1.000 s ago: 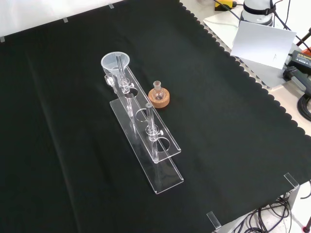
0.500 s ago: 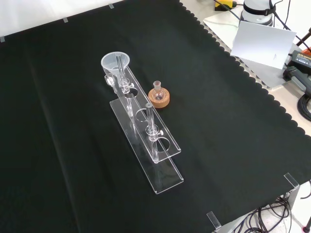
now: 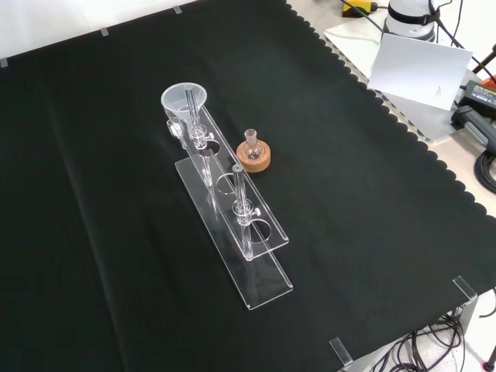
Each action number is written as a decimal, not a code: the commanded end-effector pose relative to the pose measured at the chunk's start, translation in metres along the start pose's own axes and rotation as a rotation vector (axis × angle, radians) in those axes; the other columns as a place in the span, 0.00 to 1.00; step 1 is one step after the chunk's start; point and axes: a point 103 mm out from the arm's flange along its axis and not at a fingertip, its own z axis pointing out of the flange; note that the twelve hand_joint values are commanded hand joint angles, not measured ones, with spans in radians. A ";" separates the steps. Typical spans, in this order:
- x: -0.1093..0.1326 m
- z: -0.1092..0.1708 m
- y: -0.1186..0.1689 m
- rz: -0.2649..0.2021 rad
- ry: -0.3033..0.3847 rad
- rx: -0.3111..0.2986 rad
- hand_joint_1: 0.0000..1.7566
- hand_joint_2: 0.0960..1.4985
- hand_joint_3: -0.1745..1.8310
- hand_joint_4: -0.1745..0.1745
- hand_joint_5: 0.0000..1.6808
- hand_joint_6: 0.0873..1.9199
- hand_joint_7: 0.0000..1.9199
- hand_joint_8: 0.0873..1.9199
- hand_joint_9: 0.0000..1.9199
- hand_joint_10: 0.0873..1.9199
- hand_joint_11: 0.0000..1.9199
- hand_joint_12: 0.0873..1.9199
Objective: Pick up the funnel from the transparent funnel stand.
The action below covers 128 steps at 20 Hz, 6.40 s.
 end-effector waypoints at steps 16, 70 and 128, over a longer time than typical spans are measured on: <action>0.014 0.066 0.119 -0.160 -0.051 0.074 0.12 0.71 0.21 0.50 0.17 0.00 0.06 0.28 0.13 0.33 0.03 0.72; 0.036 0.163 0.176 -0.283 -0.204 0.472 0.46 0.29 0.42 0.54 0.03 0.00 0.00 0.03 0.00 0.34 0.04 0.81; 0.041 0.106 0.159 -0.258 -0.270 0.151 0.58 0.60 0.25 1.00 0.60 0.49 0.56 0.44 0.63 0.26 0.24 0.68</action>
